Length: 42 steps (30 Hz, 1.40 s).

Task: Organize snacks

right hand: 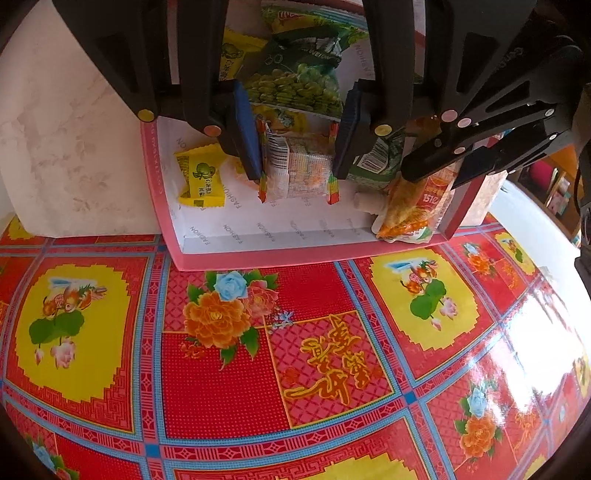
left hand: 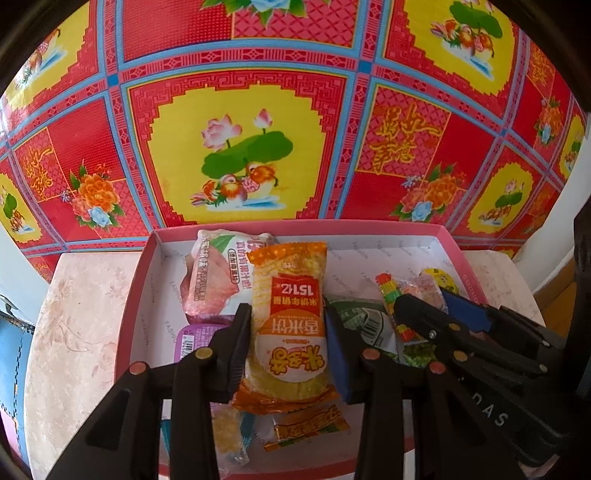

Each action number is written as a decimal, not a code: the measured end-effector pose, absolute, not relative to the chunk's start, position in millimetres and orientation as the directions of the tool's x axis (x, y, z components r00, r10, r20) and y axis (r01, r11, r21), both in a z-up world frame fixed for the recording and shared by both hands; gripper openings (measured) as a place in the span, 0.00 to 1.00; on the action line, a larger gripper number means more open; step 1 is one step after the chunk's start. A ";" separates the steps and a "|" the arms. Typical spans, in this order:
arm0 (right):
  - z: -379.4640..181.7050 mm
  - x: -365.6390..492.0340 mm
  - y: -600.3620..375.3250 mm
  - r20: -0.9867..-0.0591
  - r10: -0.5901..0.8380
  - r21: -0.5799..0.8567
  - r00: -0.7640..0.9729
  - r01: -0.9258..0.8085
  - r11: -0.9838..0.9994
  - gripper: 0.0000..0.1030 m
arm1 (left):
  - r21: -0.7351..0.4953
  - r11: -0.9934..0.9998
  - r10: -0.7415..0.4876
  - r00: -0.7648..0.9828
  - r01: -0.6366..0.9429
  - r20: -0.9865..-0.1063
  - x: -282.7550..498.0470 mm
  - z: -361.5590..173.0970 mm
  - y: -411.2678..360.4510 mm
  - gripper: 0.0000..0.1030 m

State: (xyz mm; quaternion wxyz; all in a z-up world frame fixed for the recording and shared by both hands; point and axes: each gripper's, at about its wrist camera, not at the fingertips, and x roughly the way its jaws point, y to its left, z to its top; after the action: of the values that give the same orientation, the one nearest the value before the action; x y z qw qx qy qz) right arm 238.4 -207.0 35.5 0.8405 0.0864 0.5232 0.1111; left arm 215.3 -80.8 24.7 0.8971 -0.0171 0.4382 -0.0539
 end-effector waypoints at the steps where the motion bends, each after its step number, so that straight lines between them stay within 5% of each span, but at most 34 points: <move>1: 36.3 237.6 -207.2 -0.860 0.278 0.262 0.429 -0.096 0.960 0.42 | -0.078 0.994 -0.112 0.608 0.081 -0.786 216.1 24.1 -82.2 0.41; 13: 51.0 228.9 -224.1 -0.860 0.254 0.259 0.443 -0.050 0.965 0.53 | -0.057 0.998 -0.054 0.611 0.014 -0.790 209.3 32.1 -72.0 0.65; 42: 96.7 156.2 -215.0 -0.860 0.218 0.222 0.462 -0.046 0.974 0.59 | -0.049 0.999 -0.051 0.617 0.020 -0.785 125.8 56.2 -74.9 0.67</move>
State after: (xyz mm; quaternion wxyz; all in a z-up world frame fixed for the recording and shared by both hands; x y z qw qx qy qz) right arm 156.2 -215.0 96.7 0.8508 0.0835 0.5130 0.0775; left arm 125.8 -74.9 56.2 0.8991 -0.0175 0.4370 -0.0196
